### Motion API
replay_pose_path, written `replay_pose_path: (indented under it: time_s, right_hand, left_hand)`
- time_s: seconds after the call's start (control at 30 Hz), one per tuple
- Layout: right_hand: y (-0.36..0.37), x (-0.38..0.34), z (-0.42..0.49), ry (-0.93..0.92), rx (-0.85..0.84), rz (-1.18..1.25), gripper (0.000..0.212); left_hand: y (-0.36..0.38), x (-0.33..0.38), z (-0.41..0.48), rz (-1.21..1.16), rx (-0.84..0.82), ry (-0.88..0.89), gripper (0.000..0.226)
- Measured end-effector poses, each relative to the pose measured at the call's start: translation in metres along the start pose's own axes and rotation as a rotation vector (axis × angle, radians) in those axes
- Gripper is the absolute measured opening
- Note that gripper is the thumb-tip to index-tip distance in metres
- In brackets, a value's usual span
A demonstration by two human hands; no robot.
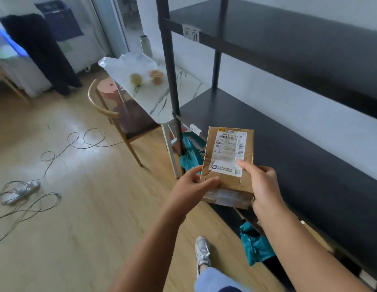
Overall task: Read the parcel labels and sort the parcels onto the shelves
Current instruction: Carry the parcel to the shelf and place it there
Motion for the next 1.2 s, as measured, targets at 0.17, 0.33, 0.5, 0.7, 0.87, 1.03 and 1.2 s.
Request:
replay_pose_path:
  time_s: [0.17, 0.33, 0.5, 0.7, 0.87, 1.03, 1.2]
  right_hand:
    - [0.036, -0.015, 0.059, 0.041, 0.021, 0.012, 0.056]
    - [0.076, -0.032, 0.109, 0.049, 0.025, -0.030, 0.053]
    - [0.108, -0.033, 0.132, 0.059, -0.013, -0.155, 0.046]
    - [0.130, -0.027, 0.143, 0.077, -0.017, -0.283, 0.058]
    - [0.155, -0.036, 0.138, 0.061, 0.083, -0.264, 0.052]
    - [0.167, -0.042, 0.147, 0.071, 0.226, -0.107, 0.058]
    - [0.180, -0.053, 0.162, 0.055, 0.237, -0.093, 0.040]
  left_hand:
    - [-0.026, 0.021, 0.065, 0.026, 0.074, -0.066, 0.051]
    - [-0.046, 0.040, 0.128, 0.033, 0.057, -0.078, 0.042]
    - [-0.065, 0.041, 0.178, 0.013, 0.025, -0.129, 0.040]
    - [-0.084, 0.051, 0.235, 0.053, -0.069, -0.115, 0.038]
    - [-0.104, 0.069, 0.276, 0.258, -0.101, -0.026, 0.051]
    - [-0.111, 0.095, 0.299, 0.360, -0.134, 0.040, 0.045]
    - [-0.111, 0.111, 0.317, 0.334, -0.097, 0.034, 0.040]
Point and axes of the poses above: each hand's wrist, its own z-axis towards the middle knuckle, its own y-axis out of the palm, x = y × z, the point moved 9 cm from there along z, towards the middle knuckle, and after that the axes turned 3 degrees about -y, right-handed, at the moved point
